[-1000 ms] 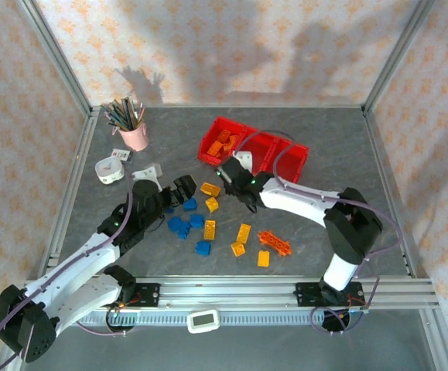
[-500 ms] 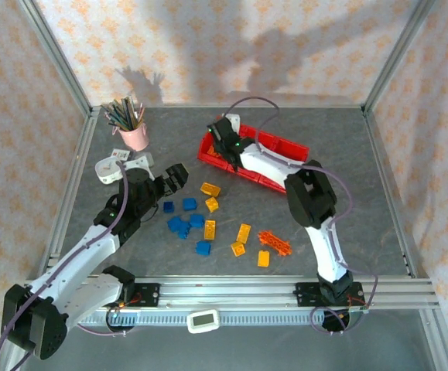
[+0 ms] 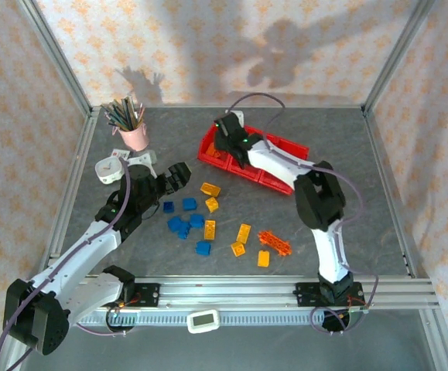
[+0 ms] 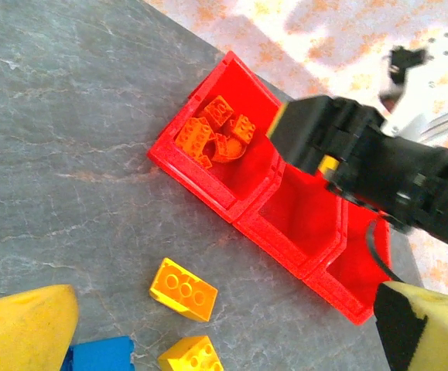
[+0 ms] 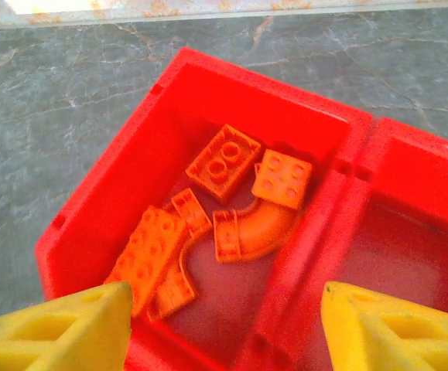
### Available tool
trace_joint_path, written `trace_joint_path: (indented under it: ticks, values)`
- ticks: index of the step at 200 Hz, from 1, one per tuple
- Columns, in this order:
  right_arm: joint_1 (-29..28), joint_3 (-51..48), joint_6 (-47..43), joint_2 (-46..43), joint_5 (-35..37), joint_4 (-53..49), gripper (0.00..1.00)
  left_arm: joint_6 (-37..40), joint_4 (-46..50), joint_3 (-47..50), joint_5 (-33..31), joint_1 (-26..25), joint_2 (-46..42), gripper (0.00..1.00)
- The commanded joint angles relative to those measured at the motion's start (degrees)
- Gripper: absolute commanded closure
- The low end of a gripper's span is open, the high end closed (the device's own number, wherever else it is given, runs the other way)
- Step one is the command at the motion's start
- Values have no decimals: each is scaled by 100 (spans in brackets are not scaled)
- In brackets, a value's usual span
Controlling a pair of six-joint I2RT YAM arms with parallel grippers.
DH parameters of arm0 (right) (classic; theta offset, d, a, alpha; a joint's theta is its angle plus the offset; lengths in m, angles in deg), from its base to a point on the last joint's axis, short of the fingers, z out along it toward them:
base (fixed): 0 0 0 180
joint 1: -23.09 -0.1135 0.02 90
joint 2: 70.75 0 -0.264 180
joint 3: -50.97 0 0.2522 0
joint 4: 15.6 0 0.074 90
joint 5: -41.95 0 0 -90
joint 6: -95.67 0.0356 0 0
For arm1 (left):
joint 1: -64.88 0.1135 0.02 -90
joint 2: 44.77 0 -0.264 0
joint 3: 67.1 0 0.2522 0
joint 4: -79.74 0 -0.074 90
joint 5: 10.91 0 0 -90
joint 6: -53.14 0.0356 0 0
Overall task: Sort the legos into containers by color
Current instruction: Pick up the lego from the bottom-center of the table.
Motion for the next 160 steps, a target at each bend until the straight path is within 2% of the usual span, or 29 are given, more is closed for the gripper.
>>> trace_joint_path:
  ticks: [1, 26, 93, 126, 160]
  values:
    - [-7, -716, 107, -1030, -193, 24, 34, 80, 18, -94, 312, 17, -99, 1]
    - [-12, -1707, 315, -1907, -195, -185, 33, 35, 26, 40, 513, -126, -149, 1]
    - [-24, -3824, 1129, -3969, 144, -1274, 29, -439, -389, 436, 185, -1124, -197, 1]
    - [-174, -4659, 1650, -4654, 82, -1699, 28, -762, -664, 651, 7, -1506, -272, 1]
    - [-676, -5197, 2165, -4950, -5, -2049, 26, -874, -660, 694, -177, -1783, -277, 1]
